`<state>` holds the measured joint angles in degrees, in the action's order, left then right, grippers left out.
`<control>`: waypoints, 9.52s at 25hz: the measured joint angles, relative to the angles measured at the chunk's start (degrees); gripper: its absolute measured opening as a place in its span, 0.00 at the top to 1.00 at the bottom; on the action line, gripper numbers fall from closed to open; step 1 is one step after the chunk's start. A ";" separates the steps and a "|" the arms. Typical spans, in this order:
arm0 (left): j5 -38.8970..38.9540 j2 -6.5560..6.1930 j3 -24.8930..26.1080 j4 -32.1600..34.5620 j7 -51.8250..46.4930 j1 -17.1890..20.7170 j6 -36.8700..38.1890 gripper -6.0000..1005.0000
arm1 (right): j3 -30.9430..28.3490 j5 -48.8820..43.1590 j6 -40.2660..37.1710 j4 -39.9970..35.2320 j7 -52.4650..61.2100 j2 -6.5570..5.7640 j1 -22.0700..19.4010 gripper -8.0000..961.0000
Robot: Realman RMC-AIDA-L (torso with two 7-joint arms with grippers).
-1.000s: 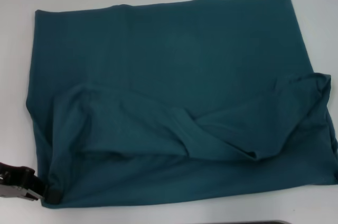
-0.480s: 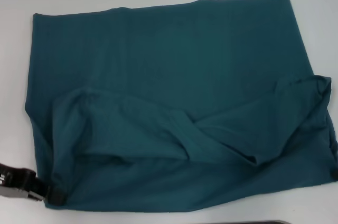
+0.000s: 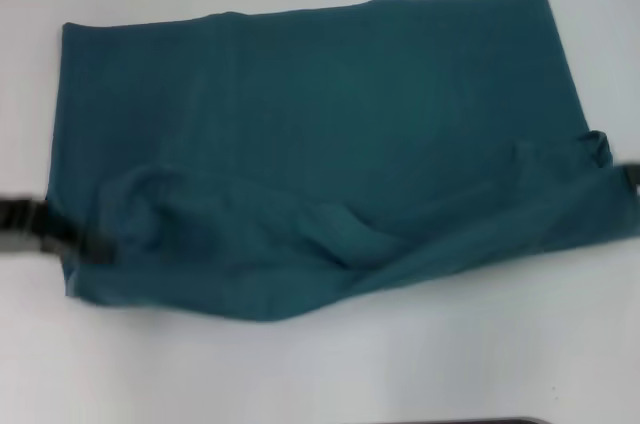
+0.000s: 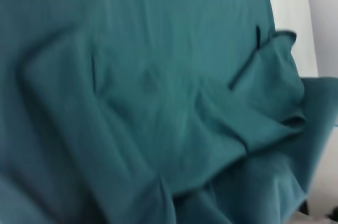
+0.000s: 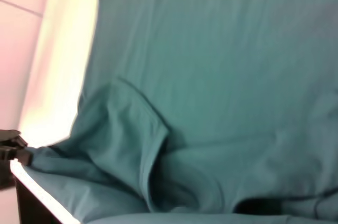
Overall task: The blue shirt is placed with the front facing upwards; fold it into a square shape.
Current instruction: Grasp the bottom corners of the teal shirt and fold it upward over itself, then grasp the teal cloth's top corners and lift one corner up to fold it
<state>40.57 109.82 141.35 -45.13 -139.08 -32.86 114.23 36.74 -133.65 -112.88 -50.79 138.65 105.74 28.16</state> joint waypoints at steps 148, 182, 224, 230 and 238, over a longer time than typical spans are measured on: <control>29.96 7.46 4.43 2.11 1.34 7.09 -19.20 0.39 | -3.31 21.51 13.00 2.47 -16.34 4.86 -8.92 0.03; 2.44 4.37 -5.22 -3.53 -6.34 -4.48 -30.69 0.39 | -3.86 16.14 13.70 8.41 -20.52 4.93 -5.63 0.03; -3.65 8.18 -5.49 1.23 -13.72 -5.32 -41.26 0.30 | -3.94 16.14 13.27 9.98 -20.61 5.20 -6.11 0.03; -5.05 8.30 -5.56 1.22 -13.87 -5.84 -41.35 0.30 | -3.82 16.14 13.23 10.08 -20.61 5.21 -6.11 0.03; -5.22 7.25 -5.21 -5.80 -16.17 -5.63 -35.57 0.30 | -4.05 16.14 12.93 10.10 -20.58 4.99 -5.95 0.03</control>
<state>35.34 117.07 136.14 -50.93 -155.25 -38.49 78.66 32.69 -117.51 -99.95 -40.69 118.06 110.73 22.22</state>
